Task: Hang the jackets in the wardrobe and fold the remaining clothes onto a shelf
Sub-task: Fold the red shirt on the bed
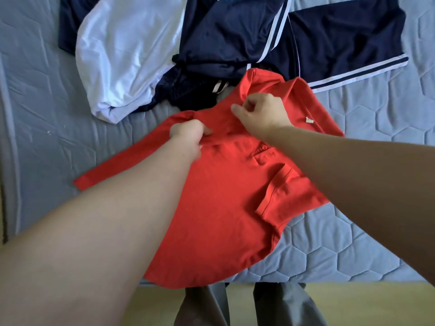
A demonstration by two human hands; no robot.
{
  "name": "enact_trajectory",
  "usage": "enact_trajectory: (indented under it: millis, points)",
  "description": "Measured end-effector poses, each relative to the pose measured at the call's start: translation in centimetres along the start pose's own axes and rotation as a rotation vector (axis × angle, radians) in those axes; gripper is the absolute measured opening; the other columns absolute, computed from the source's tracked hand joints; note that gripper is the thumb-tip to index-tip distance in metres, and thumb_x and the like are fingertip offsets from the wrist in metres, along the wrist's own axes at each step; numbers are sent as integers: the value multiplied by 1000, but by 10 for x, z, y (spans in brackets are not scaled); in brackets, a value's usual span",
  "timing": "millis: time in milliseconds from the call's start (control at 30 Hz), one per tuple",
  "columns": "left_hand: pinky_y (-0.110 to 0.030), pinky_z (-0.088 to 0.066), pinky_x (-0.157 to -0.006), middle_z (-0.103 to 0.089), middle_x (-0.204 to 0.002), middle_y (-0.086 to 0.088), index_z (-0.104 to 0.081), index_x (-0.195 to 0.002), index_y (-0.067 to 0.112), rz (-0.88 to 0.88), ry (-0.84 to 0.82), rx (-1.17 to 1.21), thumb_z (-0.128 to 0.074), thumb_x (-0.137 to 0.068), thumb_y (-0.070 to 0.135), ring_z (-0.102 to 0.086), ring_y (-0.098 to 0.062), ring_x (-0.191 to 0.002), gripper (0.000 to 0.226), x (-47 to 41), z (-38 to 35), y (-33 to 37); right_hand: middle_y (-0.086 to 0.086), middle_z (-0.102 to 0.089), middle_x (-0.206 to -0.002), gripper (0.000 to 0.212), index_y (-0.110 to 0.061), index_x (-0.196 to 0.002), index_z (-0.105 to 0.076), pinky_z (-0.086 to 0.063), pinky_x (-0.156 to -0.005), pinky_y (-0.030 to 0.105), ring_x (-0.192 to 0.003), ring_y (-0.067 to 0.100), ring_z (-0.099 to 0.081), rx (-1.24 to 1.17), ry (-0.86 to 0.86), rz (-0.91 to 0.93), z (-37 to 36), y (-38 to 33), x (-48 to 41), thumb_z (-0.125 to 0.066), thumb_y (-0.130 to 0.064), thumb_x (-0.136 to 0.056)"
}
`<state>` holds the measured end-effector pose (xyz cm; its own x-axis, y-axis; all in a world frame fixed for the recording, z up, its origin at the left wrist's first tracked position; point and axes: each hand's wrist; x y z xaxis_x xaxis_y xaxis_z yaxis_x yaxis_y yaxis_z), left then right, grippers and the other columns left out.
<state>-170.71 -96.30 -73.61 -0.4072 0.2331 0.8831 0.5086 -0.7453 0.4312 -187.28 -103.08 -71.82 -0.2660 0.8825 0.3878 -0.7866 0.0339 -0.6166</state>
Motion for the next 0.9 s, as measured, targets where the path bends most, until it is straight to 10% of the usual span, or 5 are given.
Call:
enact_trajectory:
  millis: [267, 400, 600, 733, 900]
  points:
    - [-45, -58, -92, -74, -114, -1, -63, -128, 19, 17, -106, -115, -70, -93, 43, -72, -22, -101, 43, -16, -8, 10, 3, -65, -110, 79, -16, -110, -57, -43, -72, 30, -98, 23, -65, -89, 101, -312, -9, -16, -38, -53, -83, -69]
    - [-39, -57, -85, -66, -130, -9, -57, -136, 13, -30, -73, -199, -63, -98, 17, -66, -21, -106, 38, -26, -7, 10, 4, -68, -103, 19, -16, -101, -65, -48, -76, 33, -101, 25, -66, -246, 26, -342, -6, -29, -57, -61, -34, -95]
    - [-42, -56, -83, -64, -98, -4, -62, -112, 18, -137, -3, -57, -50, -95, -7, -61, -19, -83, 33, -43, -2, 18, -2, -60, -116, 51, -21, -146, -50, -52, -92, 22, -101, 16, -62, -399, 46, -321, -5, -18, -70, -39, -3, -100]
    - [-45, -60, -86, -66, -94, -4, -60, -88, 18, -180, 41, -207, -60, -92, -4, -65, -22, -87, 22, -45, -6, 12, -2, -68, -125, 49, -29, -139, -58, -53, -100, 31, -112, 21, -66, -364, 19, -272, -9, 3, -61, -47, -11, -95]
    - [-41, -51, -96, -56, -134, -10, -53, -127, 13, -319, 503, -736, -77, -76, 33, -63, -29, -113, 59, -19, -23, 15, -14, -64, -88, 44, -25, -110, -66, -49, -82, 18, -89, 9, -62, -350, 227, -205, 3, 13, -2, -43, -3, -80]
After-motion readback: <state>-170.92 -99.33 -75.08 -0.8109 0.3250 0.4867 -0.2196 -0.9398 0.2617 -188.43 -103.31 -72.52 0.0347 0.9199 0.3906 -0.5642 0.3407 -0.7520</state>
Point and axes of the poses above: each hand's wrist, its own x-axis away from the middle knuckle, its own z-axis out of the back of the hand, y = z × x
